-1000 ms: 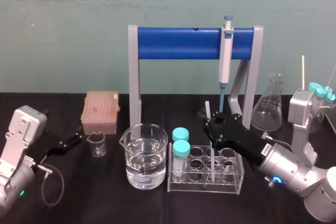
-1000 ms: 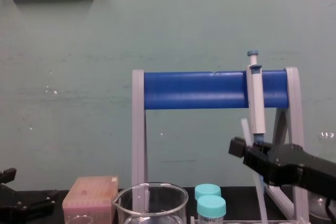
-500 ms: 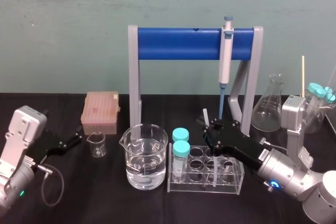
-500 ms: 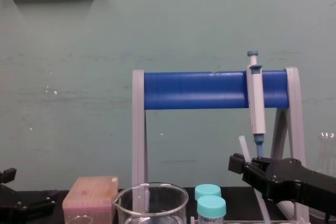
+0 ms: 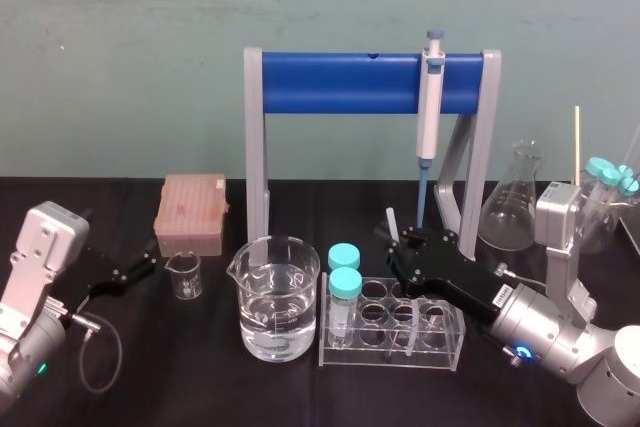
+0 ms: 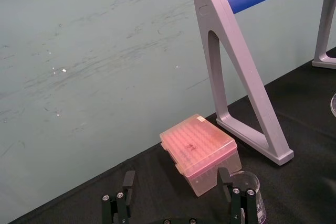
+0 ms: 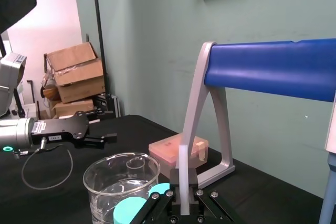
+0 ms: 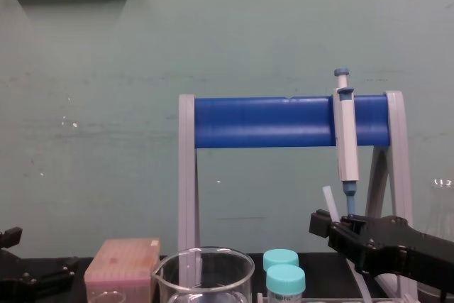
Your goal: Pick up the stirring rod with one hand, then place it down.
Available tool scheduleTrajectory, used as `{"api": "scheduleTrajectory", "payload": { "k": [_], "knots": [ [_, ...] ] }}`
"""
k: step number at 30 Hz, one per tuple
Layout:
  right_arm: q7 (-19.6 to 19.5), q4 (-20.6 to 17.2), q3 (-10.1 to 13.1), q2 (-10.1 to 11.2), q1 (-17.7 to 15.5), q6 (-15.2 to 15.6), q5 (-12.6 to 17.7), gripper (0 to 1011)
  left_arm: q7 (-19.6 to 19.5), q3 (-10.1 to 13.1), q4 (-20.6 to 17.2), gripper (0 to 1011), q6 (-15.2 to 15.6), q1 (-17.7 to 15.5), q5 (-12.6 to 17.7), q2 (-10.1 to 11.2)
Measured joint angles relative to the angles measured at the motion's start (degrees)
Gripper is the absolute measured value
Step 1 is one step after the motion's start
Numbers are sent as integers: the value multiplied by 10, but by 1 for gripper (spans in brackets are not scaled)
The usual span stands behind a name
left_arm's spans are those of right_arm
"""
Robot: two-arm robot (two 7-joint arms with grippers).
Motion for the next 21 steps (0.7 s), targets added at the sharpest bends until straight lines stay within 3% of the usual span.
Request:
{"api": "scheduleTrajectory", "payload": {
  "k": [6, 21],
  "knots": [
    [0, 0, 0, 0, 0, 1, 0, 201, 0, 0, 0, 1000, 0, 0, 0, 0],
    [1, -1, 0, 0, 0, 1, 2, 685, 0, 0, 0, 1000, 0, 0, 0, 0]
  ]
}}
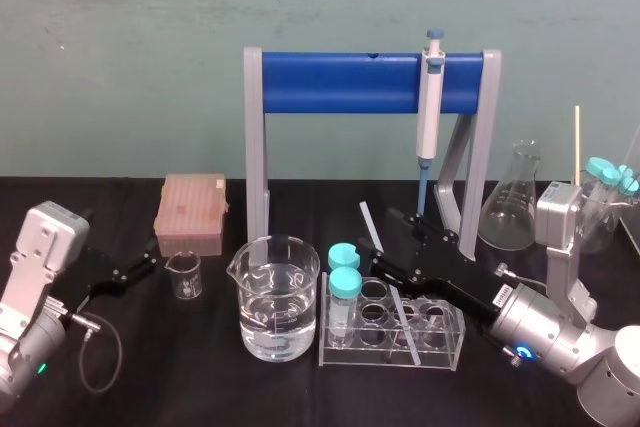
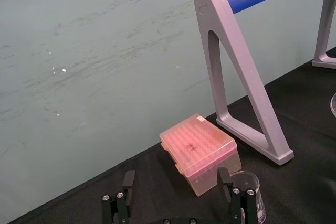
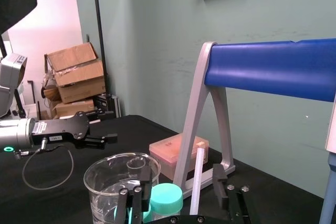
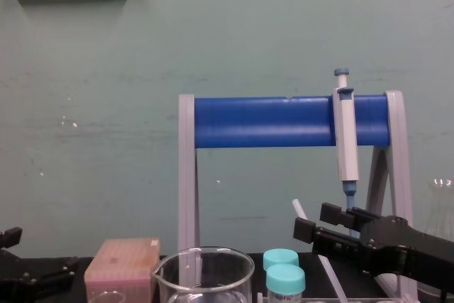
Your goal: Pick up the stirring rod with one hand, then place it down.
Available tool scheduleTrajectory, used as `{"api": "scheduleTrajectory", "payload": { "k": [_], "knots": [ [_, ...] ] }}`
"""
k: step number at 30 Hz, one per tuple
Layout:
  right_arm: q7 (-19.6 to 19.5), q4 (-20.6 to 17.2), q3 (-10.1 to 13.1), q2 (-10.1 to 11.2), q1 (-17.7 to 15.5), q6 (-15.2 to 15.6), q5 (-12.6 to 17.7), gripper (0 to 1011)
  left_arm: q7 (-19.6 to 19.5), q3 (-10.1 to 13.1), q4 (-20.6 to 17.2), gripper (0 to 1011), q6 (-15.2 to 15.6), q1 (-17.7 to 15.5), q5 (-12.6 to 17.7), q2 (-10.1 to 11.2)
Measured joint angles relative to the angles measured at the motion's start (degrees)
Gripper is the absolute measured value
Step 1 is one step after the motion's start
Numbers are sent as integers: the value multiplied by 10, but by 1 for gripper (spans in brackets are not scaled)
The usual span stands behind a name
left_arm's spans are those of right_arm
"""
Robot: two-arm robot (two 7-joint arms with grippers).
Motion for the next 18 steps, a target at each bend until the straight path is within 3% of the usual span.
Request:
{"api": "scheduleTrajectory", "payload": {
  "k": [6, 9, 14, 18],
  "knots": [
    [-16, -11, 12, 3, -4, 0, -1, 873, 0, 0, 0, 1000, 0, 0, 0, 0],
    [-44, -24, 28, 6, -11, -2, -8, 958, 0, 0, 0, 1000, 0, 0, 0, 0],
    [-130, -51, 64, 9, -35, 3, -33, 1000, 0, 0, 0, 1000, 0, 0, 0, 0],
    [-245, -73, 94, 5, -66, 42, -74, 1000, 0, 0, 0, 1000, 0, 0, 0, 0]
  ]
}}
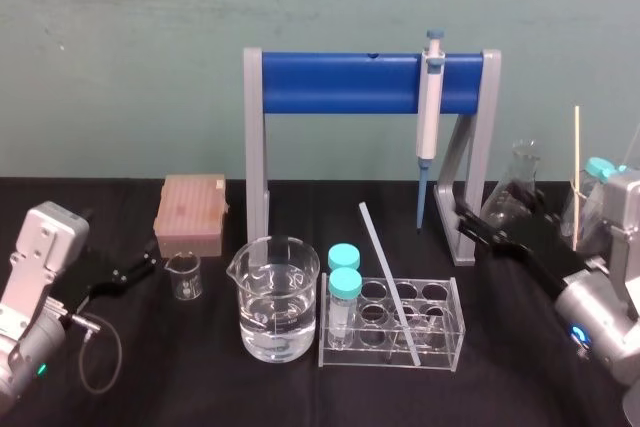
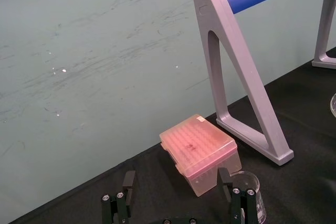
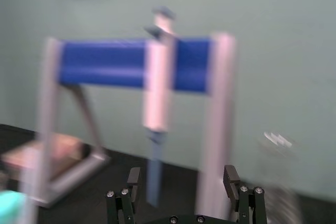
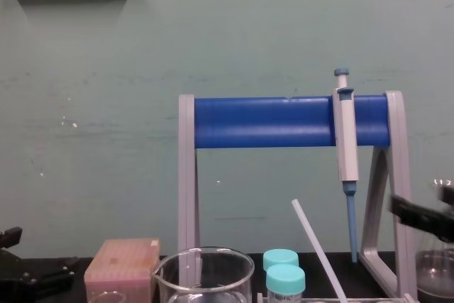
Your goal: Pick up the stirring rod with one hand, then place it down.
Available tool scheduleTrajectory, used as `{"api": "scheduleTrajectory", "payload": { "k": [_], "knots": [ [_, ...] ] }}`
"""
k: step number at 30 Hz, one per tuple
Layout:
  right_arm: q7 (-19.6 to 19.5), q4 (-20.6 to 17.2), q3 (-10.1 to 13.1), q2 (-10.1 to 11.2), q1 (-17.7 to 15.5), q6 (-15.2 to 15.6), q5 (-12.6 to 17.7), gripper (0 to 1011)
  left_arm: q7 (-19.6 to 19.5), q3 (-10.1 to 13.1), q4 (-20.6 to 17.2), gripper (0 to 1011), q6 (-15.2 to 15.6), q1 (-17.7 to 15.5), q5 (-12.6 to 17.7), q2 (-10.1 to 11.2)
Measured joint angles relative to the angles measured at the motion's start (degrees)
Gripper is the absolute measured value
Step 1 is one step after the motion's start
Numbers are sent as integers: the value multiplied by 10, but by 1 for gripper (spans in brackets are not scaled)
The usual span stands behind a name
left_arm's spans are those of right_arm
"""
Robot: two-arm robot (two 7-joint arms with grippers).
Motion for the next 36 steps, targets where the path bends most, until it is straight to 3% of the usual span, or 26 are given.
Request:
{"api": "scheduleTrajectory", "payload": {
  "k": [5, 13, 36],
  "knots": [
    [-66, -4, 16, -6, -18, 48, -24, 1000, 0, 0, 0, 1000, 0, 0, 0, 0],
    [-79, 9, 25, -13, -23, 98, -29, 1000, 0, 0, 0, 1000, 0, 0, 0, 0],
    [-79, 6, 24, -12, -23, 87, -29, 1000, 0, 0, 0, 1000, 0, 0, 0, 0]
  ]
}}
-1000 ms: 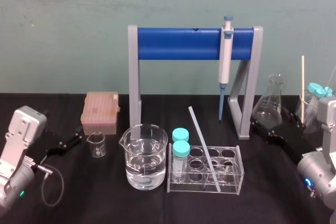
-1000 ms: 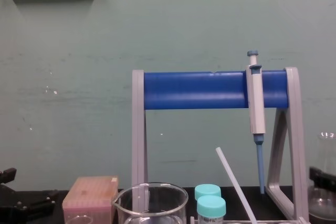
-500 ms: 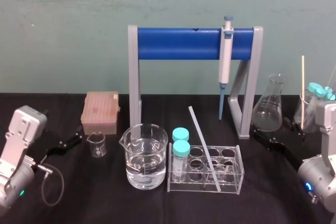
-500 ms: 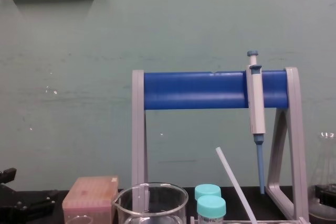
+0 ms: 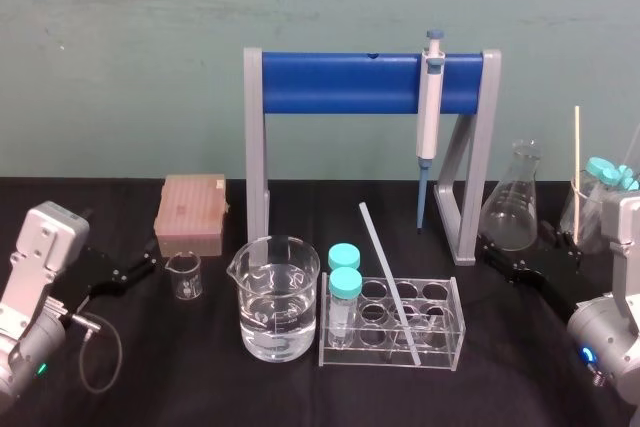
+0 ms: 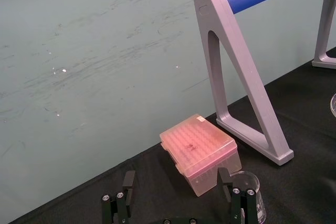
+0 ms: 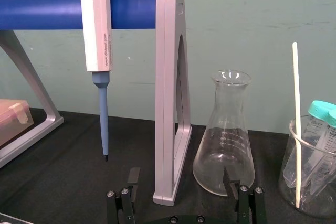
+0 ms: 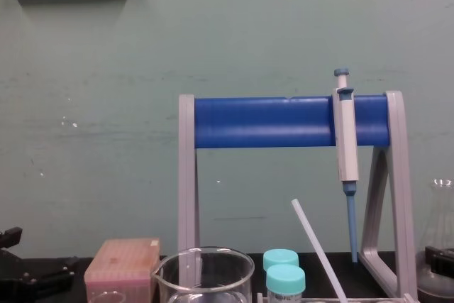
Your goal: Pick up the stirring rod with one hand, then place it down.
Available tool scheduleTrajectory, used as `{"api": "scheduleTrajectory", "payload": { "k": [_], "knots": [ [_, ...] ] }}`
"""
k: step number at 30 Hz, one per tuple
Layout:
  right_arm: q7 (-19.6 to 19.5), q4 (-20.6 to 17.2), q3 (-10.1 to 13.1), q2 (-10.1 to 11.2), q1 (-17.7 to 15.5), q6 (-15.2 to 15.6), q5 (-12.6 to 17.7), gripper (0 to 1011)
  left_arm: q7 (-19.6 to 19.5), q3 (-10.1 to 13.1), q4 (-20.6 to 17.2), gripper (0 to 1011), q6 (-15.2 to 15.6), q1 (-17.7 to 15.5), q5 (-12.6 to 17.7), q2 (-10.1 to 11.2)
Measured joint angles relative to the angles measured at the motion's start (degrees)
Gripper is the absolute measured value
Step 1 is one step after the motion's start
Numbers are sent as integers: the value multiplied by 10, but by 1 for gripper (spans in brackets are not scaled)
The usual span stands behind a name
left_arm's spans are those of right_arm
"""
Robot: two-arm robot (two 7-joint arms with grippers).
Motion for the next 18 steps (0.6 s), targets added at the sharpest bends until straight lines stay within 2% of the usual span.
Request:
{"api": "scheduleTrajectory", "payload": {
  "k": [18],
  "knots": [
    [0, -1, 0, 0, 0, -2, 0, 1000, 0, 0, 0, 1000, 0, 0, 0, 0]
  ]
}}
